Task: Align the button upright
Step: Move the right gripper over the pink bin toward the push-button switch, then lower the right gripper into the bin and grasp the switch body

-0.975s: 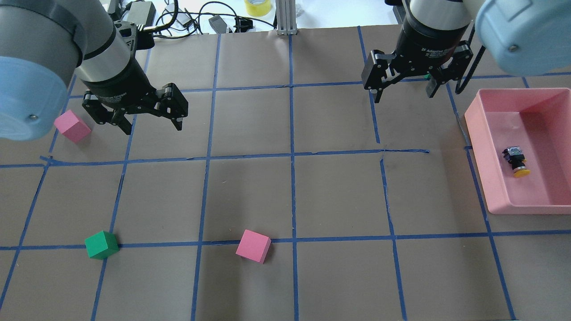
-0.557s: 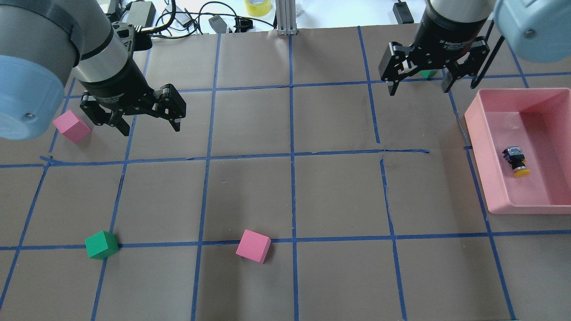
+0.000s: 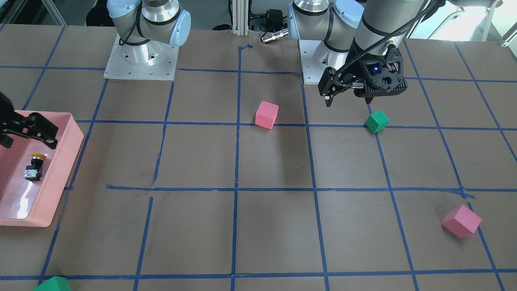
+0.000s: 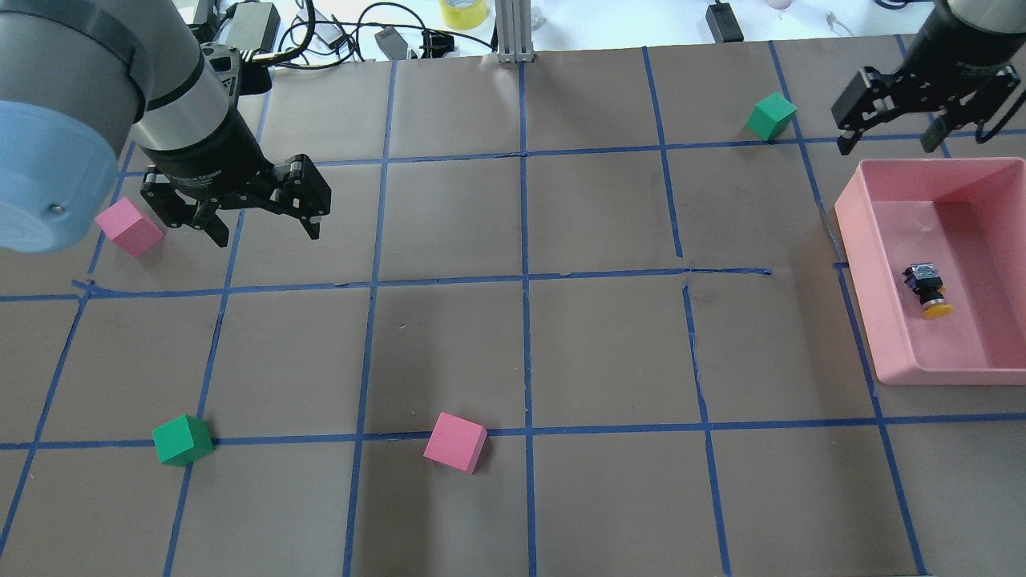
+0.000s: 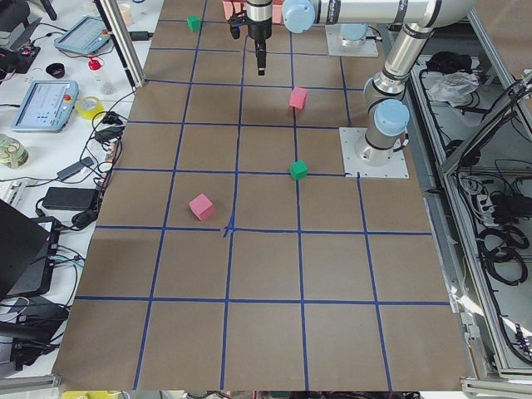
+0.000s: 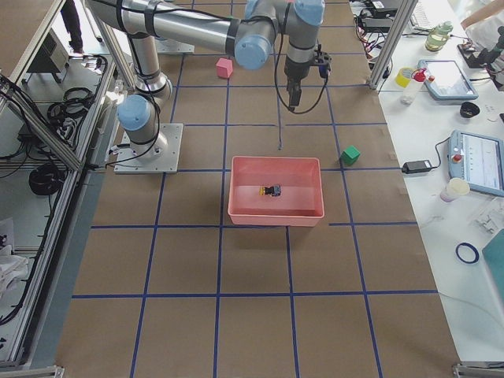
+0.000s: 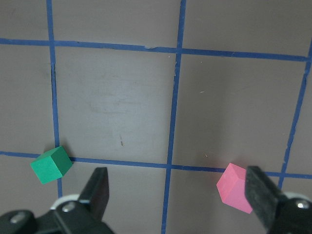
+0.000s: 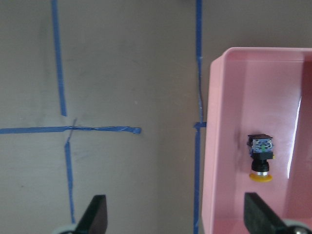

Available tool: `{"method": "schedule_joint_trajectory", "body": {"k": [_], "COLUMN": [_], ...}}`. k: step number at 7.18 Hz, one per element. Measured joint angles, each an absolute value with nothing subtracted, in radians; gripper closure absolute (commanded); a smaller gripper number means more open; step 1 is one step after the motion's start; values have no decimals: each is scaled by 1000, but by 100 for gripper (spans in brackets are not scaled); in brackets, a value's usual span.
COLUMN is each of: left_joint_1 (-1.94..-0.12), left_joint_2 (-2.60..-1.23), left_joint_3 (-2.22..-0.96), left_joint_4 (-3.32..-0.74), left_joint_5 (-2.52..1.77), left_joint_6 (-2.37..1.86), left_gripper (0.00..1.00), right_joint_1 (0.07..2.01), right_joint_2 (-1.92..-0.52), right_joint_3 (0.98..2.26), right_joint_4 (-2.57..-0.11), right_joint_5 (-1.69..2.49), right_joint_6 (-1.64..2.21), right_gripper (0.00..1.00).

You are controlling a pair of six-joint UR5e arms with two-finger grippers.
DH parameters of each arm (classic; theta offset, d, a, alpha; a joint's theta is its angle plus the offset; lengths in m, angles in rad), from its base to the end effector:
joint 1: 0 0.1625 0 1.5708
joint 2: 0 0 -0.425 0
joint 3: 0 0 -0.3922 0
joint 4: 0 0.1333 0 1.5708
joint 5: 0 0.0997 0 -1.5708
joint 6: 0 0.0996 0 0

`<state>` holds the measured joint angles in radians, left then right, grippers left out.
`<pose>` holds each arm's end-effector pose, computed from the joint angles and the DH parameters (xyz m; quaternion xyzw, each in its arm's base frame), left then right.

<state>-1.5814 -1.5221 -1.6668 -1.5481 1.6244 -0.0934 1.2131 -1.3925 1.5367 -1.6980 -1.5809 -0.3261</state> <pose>-0.1329 -0.4669 0.4666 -0.0410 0.9987 0.0109 0.0274 -0.0727 -0.5723 0.4231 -0.0158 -0.9998 -0.0097 0.0019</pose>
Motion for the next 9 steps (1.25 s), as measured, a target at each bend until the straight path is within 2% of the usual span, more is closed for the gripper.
{"method": "schedule_joint_trajectory", "body": {"k": [5,9], "left_joint_1": [-1582,-1583], "left_joint_2": [-1525,-1528], "left_joint_3": [-1669,-1669], "left_joint_4": [-1553,-1554], "left_joint_5": [1625,1624], "left_joint_6": [-99,-114], "left_gripper": [0,0], "right_joint_1": [1009,992], "right_joint_2": [-1248,-1177], "right_joint_3": [1722,1767], "right_joint_4": [-2055,-2172], "right_joint_5": [-1578,-1577], "right_joint_6": [-495,-508], "right_gripper": [1,0]}}
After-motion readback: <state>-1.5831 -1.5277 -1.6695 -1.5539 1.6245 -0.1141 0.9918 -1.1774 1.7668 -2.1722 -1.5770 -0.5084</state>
